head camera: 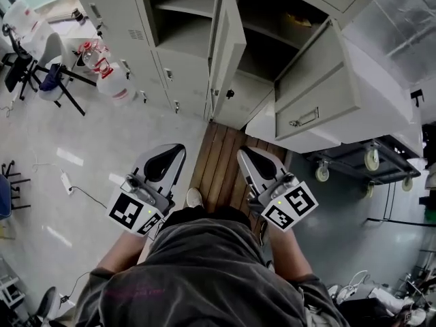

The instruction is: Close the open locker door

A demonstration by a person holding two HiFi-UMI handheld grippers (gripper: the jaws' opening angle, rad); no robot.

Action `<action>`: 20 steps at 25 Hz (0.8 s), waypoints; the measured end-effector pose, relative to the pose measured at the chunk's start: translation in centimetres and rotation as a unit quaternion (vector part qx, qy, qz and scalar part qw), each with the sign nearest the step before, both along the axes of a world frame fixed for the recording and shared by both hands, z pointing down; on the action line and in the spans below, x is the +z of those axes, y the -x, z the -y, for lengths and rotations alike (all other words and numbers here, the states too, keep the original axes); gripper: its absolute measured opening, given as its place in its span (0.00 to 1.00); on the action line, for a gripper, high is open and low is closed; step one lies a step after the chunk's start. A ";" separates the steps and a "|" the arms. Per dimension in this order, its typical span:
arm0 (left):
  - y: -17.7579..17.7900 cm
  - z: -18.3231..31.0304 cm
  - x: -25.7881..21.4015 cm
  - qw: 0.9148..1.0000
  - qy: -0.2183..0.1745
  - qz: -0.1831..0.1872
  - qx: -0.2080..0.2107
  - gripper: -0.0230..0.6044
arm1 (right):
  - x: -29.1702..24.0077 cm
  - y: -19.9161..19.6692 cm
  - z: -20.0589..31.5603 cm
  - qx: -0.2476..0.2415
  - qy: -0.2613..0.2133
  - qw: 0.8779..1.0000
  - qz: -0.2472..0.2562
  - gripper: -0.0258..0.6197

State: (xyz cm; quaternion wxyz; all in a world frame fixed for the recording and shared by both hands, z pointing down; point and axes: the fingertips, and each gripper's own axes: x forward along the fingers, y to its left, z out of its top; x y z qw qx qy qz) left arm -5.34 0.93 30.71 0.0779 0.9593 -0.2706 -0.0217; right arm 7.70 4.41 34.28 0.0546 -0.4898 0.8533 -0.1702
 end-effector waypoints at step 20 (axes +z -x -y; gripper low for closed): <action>-3.5 2.7 -0.5 1.000 0.002 0.004 0.003 0.06 | -0.5 -3.5 3.0 0.020 -0.008 1.000 -0.015 0.08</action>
